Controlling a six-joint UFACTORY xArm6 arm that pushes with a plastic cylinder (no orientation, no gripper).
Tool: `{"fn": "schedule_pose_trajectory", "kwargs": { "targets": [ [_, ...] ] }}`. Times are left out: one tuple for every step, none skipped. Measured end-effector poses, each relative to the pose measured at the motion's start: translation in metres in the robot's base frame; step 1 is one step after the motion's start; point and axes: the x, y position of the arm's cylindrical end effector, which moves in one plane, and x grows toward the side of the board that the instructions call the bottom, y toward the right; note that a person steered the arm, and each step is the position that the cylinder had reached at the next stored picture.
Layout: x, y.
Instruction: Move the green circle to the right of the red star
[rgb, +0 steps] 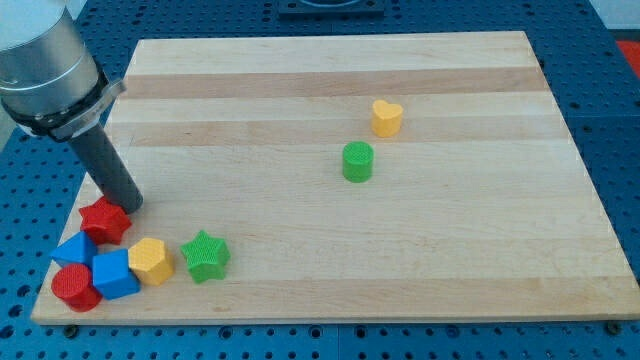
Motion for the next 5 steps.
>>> {"fn": "schedule_pose_trajectory", "kwargs": {
  "targets": [
    [-0.002, 0.021],
    [-0.006, 0.089],
    [-0.006, 0.164],
    [-0.006, 0.25],
    [-0.01, 0.315]
  ]
}}
